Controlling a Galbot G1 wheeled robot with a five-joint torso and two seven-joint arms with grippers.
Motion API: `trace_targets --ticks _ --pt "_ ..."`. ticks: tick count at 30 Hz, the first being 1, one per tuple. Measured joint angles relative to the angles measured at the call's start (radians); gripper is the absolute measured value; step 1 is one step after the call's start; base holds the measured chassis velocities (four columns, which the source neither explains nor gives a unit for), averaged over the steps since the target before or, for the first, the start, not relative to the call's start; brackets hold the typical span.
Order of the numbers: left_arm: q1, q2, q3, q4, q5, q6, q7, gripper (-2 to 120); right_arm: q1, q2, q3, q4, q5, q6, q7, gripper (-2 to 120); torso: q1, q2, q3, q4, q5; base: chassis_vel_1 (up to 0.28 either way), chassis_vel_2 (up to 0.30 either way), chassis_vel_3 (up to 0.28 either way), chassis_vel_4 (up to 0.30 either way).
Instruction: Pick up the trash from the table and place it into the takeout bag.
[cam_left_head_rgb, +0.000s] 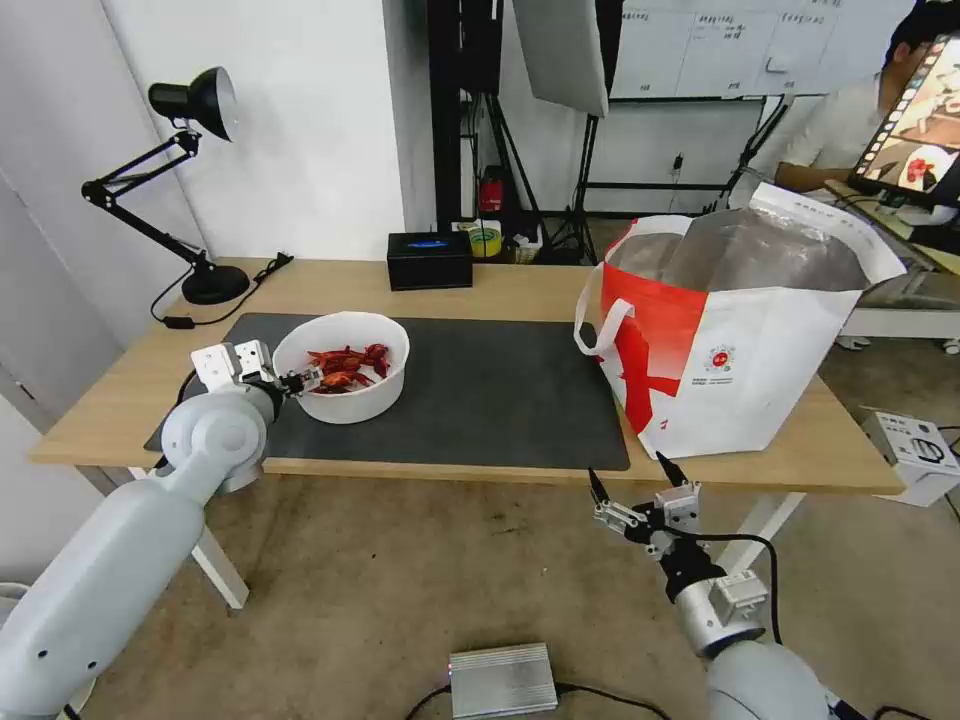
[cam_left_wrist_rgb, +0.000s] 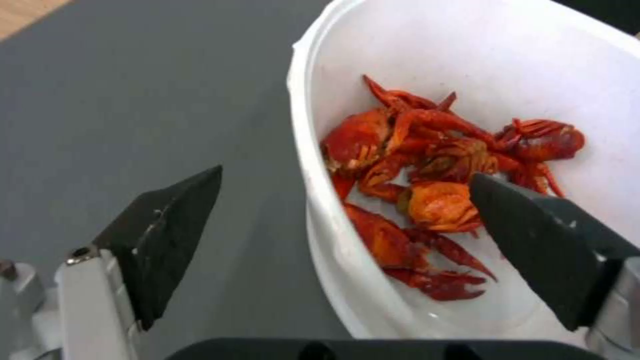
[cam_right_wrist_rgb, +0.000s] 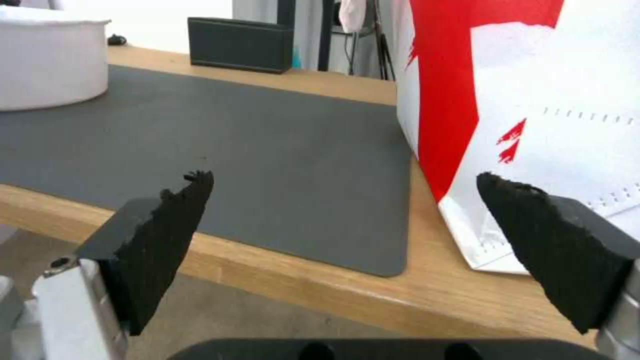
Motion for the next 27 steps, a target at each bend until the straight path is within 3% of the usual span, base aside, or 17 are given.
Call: trace_targets --ticks 4,8,13,16,20,24,27 --pt "-0.015 -0.003 0.014 0.009 -0.009 0.005 -0.015 85 0.0 0.0 0.0 -0.005 0.0 0.005 0.0 100 0.0 0.0 0.0 0.0 -0.0001 0.0 0.0 0.0 0.0" --pt "-0.04 -0.004 0.037 0.017 -0.027 0.022 -0.042 65 0.004 -0.002 0.0 -0.009 0.001 0.012 0.0 100 0.0 0.0 0.0 0.0 0.0 0.0 0.0 0.0 0.0" --pt "-0.053 -0.004 0.046 0.023 -0.04 0.023 -0.047 53 0.004 -0.003 0.001 -0.012 0.002 0.017 0.001 100 0.0 0.0 0.0 0.0 0.0 0.0 0.0 0.0 0.0" --pt "-0.068 0.0 0.058 0.027 -0.051 0.023 -0.056 36 0.004 -0.002 0.001 -0.018 0.003 0.022 0.001 100 0.0 0.0 0.0 0.0 -0.0001 0.0 0.0 0.0 0.0" --pt "-0.075 0.003 0.063 0.028 -0.057 0.023 -0.06 28 0.004 0.001 0.001 -0.019 0.003 0.023 0.001 100 0.0 0.0 0.0 0.0 0.0 0.0 0.0 0.0 0.0" --pt "-0.081 0.005 0.067 0.031 -0.061 0.023 -0.062 7 0.006 0.005 0.001 -0.018 0.003 0.024 0.002 100 0.0 0.0 0.0 0.0 -0.0001 0.0 0.0 0.0 0.0" --pt "-0.081 0.005 0.068 0.031 -0.061 0.023 -0.062 1 0.006 0.006 0.001 -0.017 0.003 0.024 0.002 100 0.0 0.0 0.0 0.0 -0.0001 0.0 0.0 0.0 0.0"
